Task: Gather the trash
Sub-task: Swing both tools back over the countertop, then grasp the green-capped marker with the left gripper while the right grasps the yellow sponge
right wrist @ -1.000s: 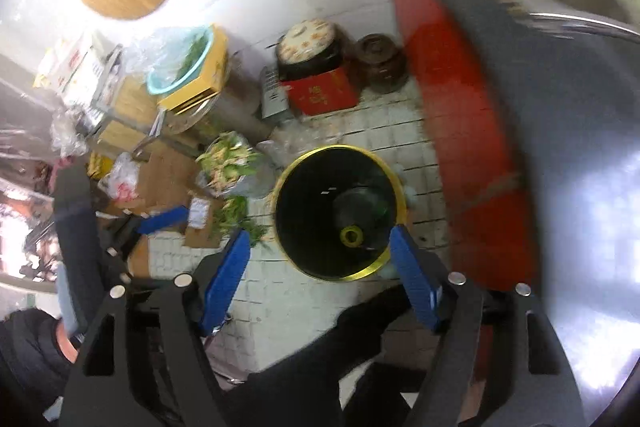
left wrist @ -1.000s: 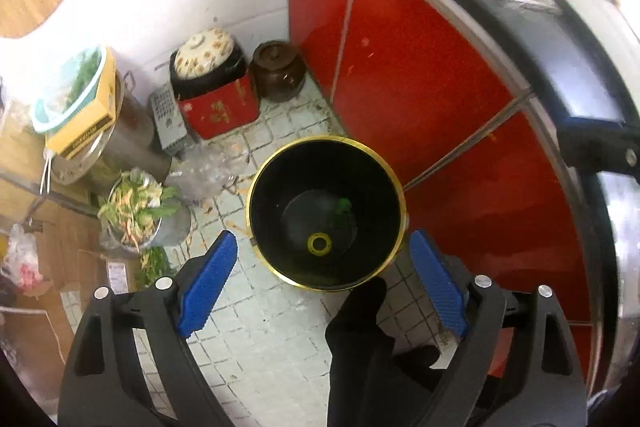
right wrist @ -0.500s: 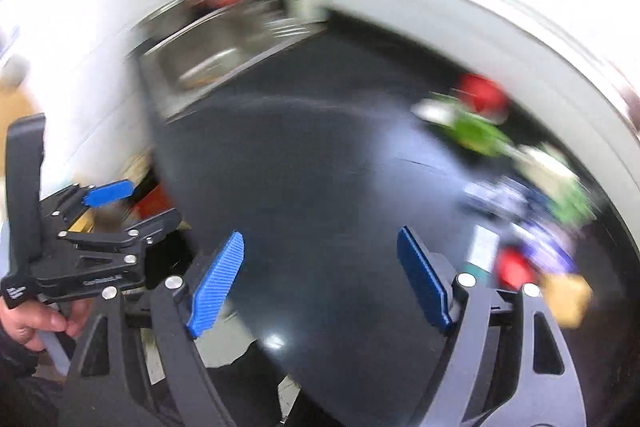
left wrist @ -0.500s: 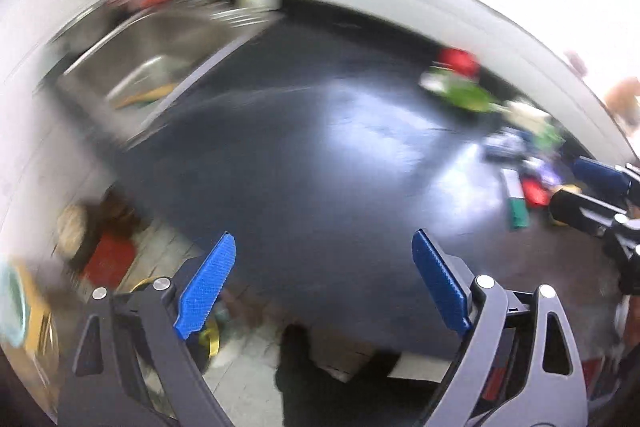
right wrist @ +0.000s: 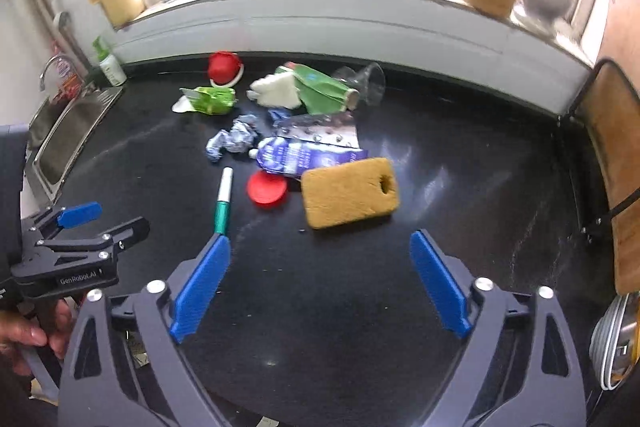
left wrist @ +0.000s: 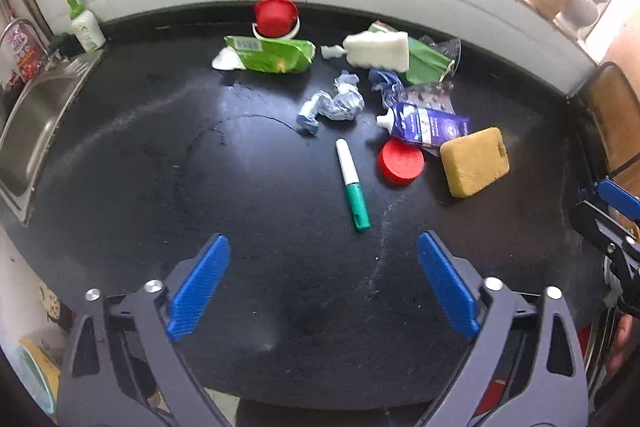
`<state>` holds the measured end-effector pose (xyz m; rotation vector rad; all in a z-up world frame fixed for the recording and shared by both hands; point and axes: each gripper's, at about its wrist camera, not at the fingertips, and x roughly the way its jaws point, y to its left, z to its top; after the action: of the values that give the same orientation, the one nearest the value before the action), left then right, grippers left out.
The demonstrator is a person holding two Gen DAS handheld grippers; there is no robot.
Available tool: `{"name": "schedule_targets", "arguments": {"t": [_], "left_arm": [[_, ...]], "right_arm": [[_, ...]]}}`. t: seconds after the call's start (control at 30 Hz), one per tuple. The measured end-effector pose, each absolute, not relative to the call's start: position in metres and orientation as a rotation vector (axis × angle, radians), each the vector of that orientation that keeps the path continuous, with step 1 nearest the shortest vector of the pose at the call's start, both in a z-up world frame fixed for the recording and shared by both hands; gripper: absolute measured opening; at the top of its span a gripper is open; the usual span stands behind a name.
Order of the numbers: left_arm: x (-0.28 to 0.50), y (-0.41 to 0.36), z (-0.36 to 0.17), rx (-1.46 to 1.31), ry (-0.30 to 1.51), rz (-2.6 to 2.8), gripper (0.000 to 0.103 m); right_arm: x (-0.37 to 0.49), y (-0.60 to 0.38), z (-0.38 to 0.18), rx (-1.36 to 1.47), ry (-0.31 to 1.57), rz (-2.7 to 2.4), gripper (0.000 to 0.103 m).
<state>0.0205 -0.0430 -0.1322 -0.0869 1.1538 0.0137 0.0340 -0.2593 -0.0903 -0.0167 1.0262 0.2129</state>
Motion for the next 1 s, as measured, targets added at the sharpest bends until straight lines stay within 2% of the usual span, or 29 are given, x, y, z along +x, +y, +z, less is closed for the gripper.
{"name": "schedule_targets", "arguments": {"t": [0.13,0.4,0.83,0.9,0.97,1.0], "left_arm": [[0.041,-0.055,-0.157,-0.041,1.196,0.007,0.096],[0.079,-0.063,-0.224,-0.013,1.275,0.022,0.096],[0.105,-0.060,-0.248,0.017,1.262,0.019,0.096],[0.105,-0.063,-0.247,0.027,1.249,0.011,0.092],[0.104,-0.066,-0.244,0.032,1.238,0.008,0.079],[0.104,-0.066,-0.242,0.032,1.235,0.009,0.074]], "right_arm": [[0.054,-0.254,-0.110,-0.044,1.039,0.225,0.094],[0.110,-0.247,-0.184,-0.117,1.138,0.209,0.094],[0.136,-0.233,-0.216,-0.193,1.172,0.192,0.096],[0.137,-0.232,-0.219,-0.216,1.171,0.193,0.096],[0.137,-0.234,-0.221,-0.217,1.172,0.212,0.094],[0.136,-0.235,-0.221,-0.226,1.172,0.221,0.086]]}}
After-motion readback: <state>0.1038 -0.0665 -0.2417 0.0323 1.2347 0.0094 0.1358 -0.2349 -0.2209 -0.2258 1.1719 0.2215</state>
